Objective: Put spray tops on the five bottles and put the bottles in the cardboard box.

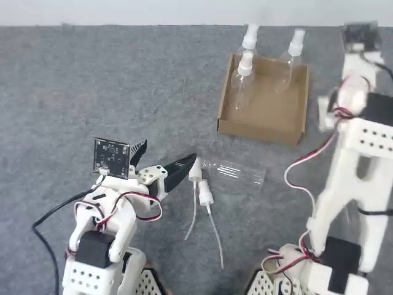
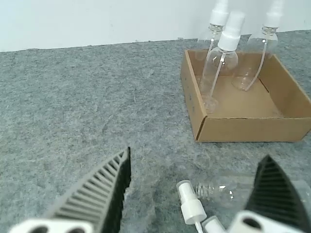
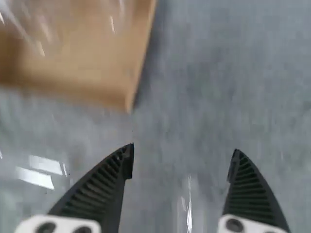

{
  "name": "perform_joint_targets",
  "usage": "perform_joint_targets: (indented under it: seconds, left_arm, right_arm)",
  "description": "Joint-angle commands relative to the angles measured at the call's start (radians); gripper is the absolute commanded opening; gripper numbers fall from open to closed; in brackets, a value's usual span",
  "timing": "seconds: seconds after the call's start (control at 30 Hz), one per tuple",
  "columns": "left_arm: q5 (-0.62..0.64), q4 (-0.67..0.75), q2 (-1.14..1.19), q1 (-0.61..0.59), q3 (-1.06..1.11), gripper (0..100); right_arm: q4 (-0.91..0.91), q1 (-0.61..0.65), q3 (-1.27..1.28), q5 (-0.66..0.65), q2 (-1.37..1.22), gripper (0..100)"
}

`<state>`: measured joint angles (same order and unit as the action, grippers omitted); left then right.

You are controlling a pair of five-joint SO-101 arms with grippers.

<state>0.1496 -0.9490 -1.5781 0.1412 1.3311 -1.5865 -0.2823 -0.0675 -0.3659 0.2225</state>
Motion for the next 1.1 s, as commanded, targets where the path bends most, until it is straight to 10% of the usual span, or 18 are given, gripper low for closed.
perform_joint_targets:
  seconds: [0.0,1.07]
  left_arm:
    - [0.000,-0.002,-0.006,0.005,-0.008,38]
    - [-0.109,-0.058,1.120,0.054,-0.507,31]
  right_arm:
    - [-0.025,-0.131,0.140,-0.153,0.042,25.2]
    - [0.604,-0.475,0.922,-0.466,0.041,24.9]
